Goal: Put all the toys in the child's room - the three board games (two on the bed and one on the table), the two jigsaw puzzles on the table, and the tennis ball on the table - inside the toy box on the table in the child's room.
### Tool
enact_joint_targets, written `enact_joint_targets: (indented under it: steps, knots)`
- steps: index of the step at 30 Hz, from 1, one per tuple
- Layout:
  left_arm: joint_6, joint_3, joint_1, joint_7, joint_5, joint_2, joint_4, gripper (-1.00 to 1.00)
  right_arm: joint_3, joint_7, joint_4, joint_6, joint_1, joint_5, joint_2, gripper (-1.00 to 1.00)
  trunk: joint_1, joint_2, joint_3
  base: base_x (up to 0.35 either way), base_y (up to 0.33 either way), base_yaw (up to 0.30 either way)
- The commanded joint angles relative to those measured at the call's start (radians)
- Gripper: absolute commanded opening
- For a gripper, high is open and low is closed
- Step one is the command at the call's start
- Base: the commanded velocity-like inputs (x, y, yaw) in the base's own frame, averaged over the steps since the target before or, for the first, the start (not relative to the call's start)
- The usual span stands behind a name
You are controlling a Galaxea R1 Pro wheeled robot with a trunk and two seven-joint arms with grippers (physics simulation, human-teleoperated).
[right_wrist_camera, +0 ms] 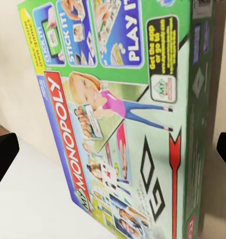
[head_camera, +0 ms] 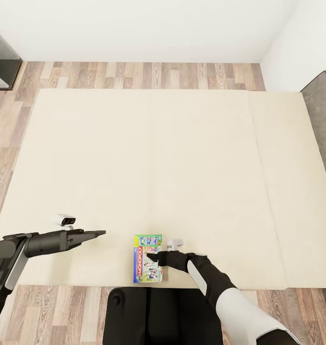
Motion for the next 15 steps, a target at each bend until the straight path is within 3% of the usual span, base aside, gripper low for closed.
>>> enact_joint_targets:
  steps: [1,15]
  knots:
    - [0.011,0.000,0.000,-0.004,0.000,0.000,0.000,1.00,0.001,0.000,-0.001,0.007,0.000,-0.007,0.000,1.00,0.001,-0.002,-0.001,0.000,0.007,0.000]
    - [0.010,0.000,0.000,-0.004,0.000,0.000,0.000,1.00,0.000,0.000,-0.001,0.007,-0.001,-0.007,0.000,1.00,0.001,-0.002,-0.001,0.000,0.054,0.000]
